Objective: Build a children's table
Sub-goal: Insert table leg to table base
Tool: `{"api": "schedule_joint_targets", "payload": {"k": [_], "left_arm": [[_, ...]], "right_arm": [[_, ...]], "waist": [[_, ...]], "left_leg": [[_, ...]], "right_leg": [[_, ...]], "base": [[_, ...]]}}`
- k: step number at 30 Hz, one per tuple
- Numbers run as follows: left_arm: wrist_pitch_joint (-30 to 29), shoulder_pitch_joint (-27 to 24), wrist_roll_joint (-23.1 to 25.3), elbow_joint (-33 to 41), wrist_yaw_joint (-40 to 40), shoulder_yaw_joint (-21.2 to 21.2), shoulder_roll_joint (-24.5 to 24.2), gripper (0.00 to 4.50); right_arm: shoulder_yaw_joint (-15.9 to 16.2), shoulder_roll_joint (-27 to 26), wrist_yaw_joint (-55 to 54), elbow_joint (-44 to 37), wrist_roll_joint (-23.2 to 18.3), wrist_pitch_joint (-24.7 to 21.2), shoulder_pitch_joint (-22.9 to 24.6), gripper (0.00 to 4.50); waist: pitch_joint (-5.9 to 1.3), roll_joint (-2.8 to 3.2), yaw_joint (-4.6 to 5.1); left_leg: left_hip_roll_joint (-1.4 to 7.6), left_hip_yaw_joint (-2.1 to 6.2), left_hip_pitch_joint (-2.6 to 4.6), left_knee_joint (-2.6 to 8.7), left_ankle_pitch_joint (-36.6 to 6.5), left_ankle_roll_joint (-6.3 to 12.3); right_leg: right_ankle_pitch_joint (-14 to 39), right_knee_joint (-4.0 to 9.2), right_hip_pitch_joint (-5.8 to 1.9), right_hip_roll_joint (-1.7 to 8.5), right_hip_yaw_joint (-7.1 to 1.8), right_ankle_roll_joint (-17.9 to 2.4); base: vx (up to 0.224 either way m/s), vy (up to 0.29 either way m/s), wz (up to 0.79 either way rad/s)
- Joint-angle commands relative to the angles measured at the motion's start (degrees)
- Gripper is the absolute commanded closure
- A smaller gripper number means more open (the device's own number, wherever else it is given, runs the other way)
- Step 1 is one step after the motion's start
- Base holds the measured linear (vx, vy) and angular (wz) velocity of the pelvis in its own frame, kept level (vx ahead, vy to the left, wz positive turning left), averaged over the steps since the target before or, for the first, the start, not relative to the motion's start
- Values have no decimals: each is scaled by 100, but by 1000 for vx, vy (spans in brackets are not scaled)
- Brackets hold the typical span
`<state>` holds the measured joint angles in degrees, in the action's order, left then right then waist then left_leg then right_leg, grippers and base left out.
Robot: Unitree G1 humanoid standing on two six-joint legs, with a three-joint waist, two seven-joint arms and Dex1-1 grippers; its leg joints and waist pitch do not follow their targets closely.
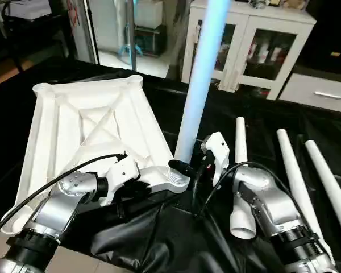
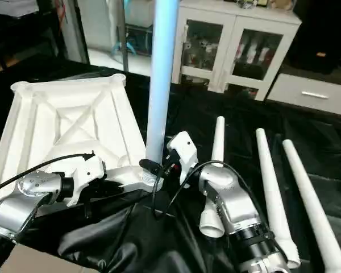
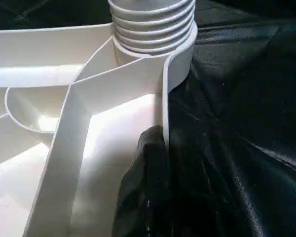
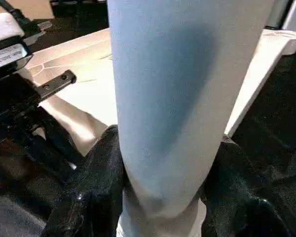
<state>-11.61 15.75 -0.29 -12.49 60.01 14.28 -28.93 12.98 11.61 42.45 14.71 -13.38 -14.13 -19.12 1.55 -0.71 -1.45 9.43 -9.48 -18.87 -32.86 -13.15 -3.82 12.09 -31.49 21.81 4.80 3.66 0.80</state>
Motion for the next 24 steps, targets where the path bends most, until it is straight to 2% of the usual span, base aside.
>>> {"api": "schedule_joint_targets", "payload": {"k": [1, 2, 3, 4, 5, 6, 8, 11, 12, 13, 14, 15, 16, 17, 18, 19, 20, 21, 22, 23, 24], "left_arm": [[59, -98, -244, 77, 112, 18, 99, 450], [62, -92, -238, 63, 109, 15, 97, 450], [63, -90, -237, 59, 108, 14, 97, 450], [64, -81, -233, 43, 109, 10, 96, 450], [64, -81, -233, 43, 109, 10, 96, 450], [64, -80, -232, 41, 108, 9, 96, 450], [72, -77, -216, 23, 81, 1, 96, 450], [47, -93, -210, 19, 59, -3, 98, 450], [18, -106, -211, 31, 65, 1, 92, 450], [-6, -121, -214, 46, 83, 9, 81, 450], [-6, -121, -214, 46, 83, 9, 81, 450], [-64, -125, -216, 56, 113, 32, 59, 450], [-64, -125, -216, 56, 113, 32, 59, 450], [-150, -118, -205, 62, 160, 71, 28, 450], [-202, -104, -183, 55, 158, 89, 16, 450], [-306, -58, -100, 28, 137, 140, -16, 450], [-306, -58, -100, 28, 137, 140, -16, 450], [-306, -58, -100, 28, 137, 140, -16, 450], [-432, 26, 84, -29, 99, 228, -92, 450], [-463, 66, 177, -53, 100, 279, -140, 450], [-474, 83, 215, -63, 105, 302, -162, 450]], "right_arm": [[33, 175, -465, 1086, 417, -395, 311, 264], [33, 168, -467, 1101, 432, -371, 305, 264], [34, 166, -468, 1105, 435, -365, 303, 264], [33, 159, -470, 1117, 447, -345, 297, 264], [33, 159, -470, 1117, 447, -345, 297, 264], [34, 158, -470, 1118, 451, -341, 297, 264], [42, 149, -481, 1123, 479, -295, 298, 264], [35, 126, -489, 1165, 506, -235, 288, 264], [28, 114, -491, 1188, 519, -209, 284, 264], [24, 104, -492, 1203, 527, -194, 280, 264], [24, 104, -492, 1203, 527, -194, 280, 264], [29, 96, -499, 1223, 527, -176, 269, 264], [29, 96, -499, 1223, 527, -176, 269, 264], [45, 91, -508, 1245, 519, -150, 253, 264], [51, 88, -512, 1251, 515, -142, 243, 264], [65, 82, -518, 1260, 508, -120, 222, 264], [65, 82, -518, 1260, 508, -120, 222, 264], [65, 82, -518, 1260, 508, -120, 222, 264], [68, 80, -511, 1247, 507, -112, 203, 264], [68, 81, -507, 1235, 507, -115, 194, 264], [68, 82, -506, 1230, 507, -117, 191, 264]], "waist": [[10, 59, 91], [-3, 64, 101], [1, 85, 89], [5, 100, 84], [14, 98, 93], [47, 106, 109], [70, 92, 129], [88, 69, 141], [88, 69, 141], [106, 92, 162], [114, 113, 165], [146, 194, 141], [173, 279, -225], [150, 219, -499], [-34, -217, -289], [-16, -206, -325], [-22, -182, -353], [-97, -97, -501], [-142, -6, -411], [-130, 29, -373], [-130, 35, -335]], "left_leg": [[353, 326, 92, 637, -3872, -226], [376, 343, 58, 689, -3948, -249], [384, 343, 63, 710, -3997, -263], [394, 326, 98, 738, -4089, -273], [393, 315, 116, 745, -4136, -275], [399, 311, 146, 779, -4295, -299], [393, 320, 177, 798, -4445, -314], [354, 312, 246, 726, -4326, -264], [354, 312, 246, 726, -4326, -264], [364, 340, 221, 746, -4391, -274], [383, 346, 199, 792, -4498, -297], [475, 310, 25, 1064, -4955, -398], [593, 66, -661, 1598, -5694, -514], [560, -141, -691, 1560, -5468, -314], [383, -159, 59, 984, -3755, -259], [162, 247, 278, -204, -1040, 59], [119, 365, -118, -160, -214, 217], [278, 383, -357, 308, 383, 10], [352, 309, -69, 452, 362, -46], [355, 271, 4, 455, 41, -105], [316, 230, -62, 498, -487, -146]], "right_leg": [[4137, 622, 34, 407, -80, -133], [3854, 591, -42, 409, -48, -157], [3691, 576, -47, 408, -43, -195], [3461, 570, -43, 395, -32, -268], [3410, 580, -38, 392, -13, -291], [3423, 600, -46, 381, 43, -291], [3647, 638, -70, 393, 96, -208], [4102, 745, -14, 435, 142, -91], [4102, 745, -14, 435, 142, -91], [4172, 757, -48, 421, 212, -26], [4064, 718, -86, 396, 242, -34], [3430, 430, -282, 258, 322, -165], [1713, -848, -833, 51, 260, -352], [1252, -890, -740, -2, 173, -304], [3217, -355, -175, 330, -316, -28], [5469, 687, 250, 1081, -667, -132], [5193, 615, -142, 1097, -799, -246], [3566, 268, -411, 730, -481, -381], [1235, -8, -144, 261, -278, -574], [658, -41, -110, 182, -288, -701], [229, -32, -234, 224, -307, -925]], "base": [[0, 0, 0], [0, 0, 0], [0, 0, 0], [0, 0, 0], [0, 0, 0], [0, 0, 0], [0, 0, 0], [0, 0, 0], [0, 0, 0], [0, 0, 0], [0, 0, 0], [-52, -15, 13], [-52, -15, 13], [-17, -73, 23], [134, -149, 3], [134, -149, 3], [187, -75, -43], [98, 12, -26], [98, 12, -26], [0, 0, 0], [0, 0, 0]]}}
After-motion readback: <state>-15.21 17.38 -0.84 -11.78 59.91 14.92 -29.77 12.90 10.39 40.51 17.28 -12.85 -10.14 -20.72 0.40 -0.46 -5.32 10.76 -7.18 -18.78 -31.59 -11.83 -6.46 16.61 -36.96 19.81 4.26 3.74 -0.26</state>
